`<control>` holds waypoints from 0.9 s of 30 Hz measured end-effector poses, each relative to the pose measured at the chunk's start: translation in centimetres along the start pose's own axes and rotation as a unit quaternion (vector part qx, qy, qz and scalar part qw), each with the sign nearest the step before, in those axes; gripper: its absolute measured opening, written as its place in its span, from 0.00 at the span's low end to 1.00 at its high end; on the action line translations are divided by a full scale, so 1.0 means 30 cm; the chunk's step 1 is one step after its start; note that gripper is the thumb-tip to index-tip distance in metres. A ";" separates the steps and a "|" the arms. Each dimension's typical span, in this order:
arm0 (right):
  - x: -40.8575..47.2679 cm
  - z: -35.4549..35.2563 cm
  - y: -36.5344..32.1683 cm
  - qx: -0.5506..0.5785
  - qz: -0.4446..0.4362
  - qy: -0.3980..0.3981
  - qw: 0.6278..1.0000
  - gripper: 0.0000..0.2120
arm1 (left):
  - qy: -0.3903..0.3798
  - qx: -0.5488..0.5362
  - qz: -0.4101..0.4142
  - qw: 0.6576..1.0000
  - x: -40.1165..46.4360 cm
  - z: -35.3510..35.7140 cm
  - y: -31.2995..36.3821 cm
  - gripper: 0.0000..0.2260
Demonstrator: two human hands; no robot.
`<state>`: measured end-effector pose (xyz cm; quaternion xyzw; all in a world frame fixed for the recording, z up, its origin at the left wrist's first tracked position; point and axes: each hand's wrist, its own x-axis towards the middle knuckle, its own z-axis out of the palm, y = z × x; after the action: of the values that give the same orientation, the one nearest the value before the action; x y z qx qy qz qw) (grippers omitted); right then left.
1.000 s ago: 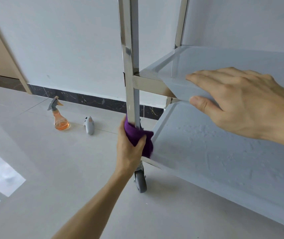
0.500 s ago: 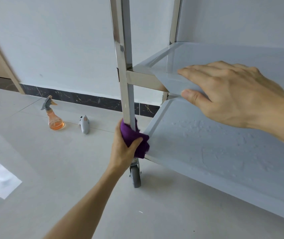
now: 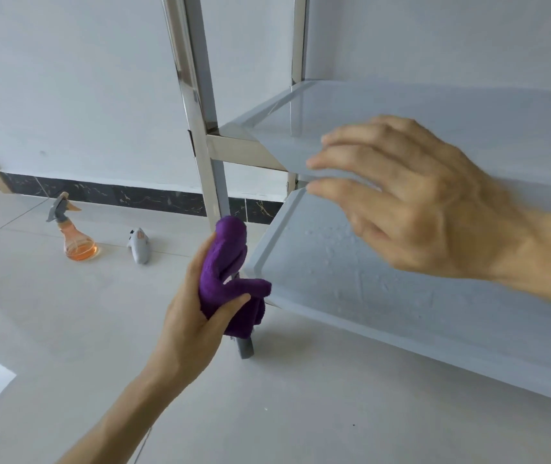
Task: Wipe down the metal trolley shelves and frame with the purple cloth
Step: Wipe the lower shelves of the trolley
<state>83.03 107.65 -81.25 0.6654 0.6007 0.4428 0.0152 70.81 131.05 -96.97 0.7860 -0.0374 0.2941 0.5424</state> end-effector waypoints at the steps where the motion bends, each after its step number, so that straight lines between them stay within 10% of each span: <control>1: -0.038 -0.001 -0.017 0.009 -0.036 -0.008 0.999 0.14 | -0.043 0.036 -0.002 0.998 0.019 -0.011 0.008 0.35; 9: -0.467 0.086 -0.075 0.071 0.008 -0.262 0.962 0.10 | -0.271 0.291 0.068 0.915 0.353 0.003 0.093 0.32; 12: -0.587 0.135 -0.090 0.114 0.165 -0.279 0.939 0.11 | -0.248 0.363 0.137 0.888 0.398 0.073 0.051 0.30; 17: -0.691 0.201 -0.113 0.174 0.331 -0.285 0.883 0.10 | -0.455 0.411 -0.066 0.787 0.377 0.087 -0.071 0.30; 27: -0.739 0.253 -0.221 0.147 0.406 -0.198 0.880 0.20 | -0.498 0.466 -0.110 0.723 0.489 0.030 0.003 0.30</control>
<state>84.95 95.35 -102.18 0.9194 0.3207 0.1758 -0.1449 83.25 134.03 -89.74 0.9716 -0.0740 -0.2214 0.0391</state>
